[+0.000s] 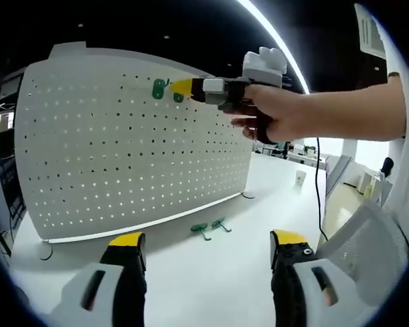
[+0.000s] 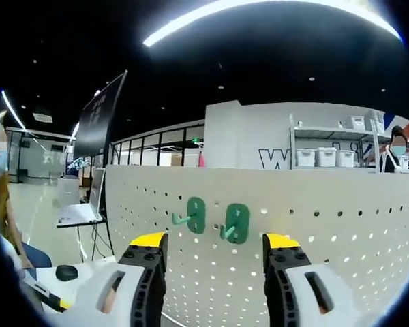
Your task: Insert the hook assembly into the mounting plate slot until the hook locks in place.
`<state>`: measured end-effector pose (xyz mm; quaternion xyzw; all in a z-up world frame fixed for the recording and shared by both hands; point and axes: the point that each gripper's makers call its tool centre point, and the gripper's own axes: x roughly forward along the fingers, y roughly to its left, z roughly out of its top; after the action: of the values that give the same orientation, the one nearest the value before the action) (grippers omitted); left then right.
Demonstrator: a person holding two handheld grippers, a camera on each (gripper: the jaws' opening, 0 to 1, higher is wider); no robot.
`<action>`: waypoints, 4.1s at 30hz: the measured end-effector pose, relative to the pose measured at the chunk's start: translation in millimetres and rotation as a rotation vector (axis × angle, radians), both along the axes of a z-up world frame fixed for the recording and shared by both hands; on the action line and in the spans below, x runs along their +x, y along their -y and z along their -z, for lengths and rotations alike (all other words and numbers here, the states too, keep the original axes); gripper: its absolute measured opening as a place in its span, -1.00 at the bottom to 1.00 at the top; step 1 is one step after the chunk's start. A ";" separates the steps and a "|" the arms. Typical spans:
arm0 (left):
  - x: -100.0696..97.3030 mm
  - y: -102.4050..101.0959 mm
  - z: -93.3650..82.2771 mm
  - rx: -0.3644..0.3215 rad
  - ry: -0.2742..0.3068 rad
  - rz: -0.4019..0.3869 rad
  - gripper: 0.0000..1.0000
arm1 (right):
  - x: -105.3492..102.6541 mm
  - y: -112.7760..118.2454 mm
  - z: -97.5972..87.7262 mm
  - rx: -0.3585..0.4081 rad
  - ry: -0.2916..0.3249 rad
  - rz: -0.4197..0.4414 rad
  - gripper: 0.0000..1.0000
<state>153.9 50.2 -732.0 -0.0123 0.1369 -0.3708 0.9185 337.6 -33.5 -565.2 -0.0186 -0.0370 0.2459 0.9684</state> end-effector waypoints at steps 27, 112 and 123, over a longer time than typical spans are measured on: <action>-0.8 -3.2 -2.0 0.014 0.010 0.007 0.55 | -41.6 6.5 2.7 0.036 0.051 -0.205 0.28; -6.4 -27.3 16.8 0.041 -0.050 0.018 0.56 | -171.0 105.3 179.8 -0.113 -0.375 -0.166 0.37; -12.7 -31.1 28.0 0.067 -0.081 0.041 0.55 | -182.3 109.9 194.0 -0.124 -0.427 -0.158 0.39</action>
<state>141.2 81.3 -760.0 0.0063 0.1867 -0.3841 0.9042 155.3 -143.5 -759.1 -0.0225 0.1826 0.3209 0.9291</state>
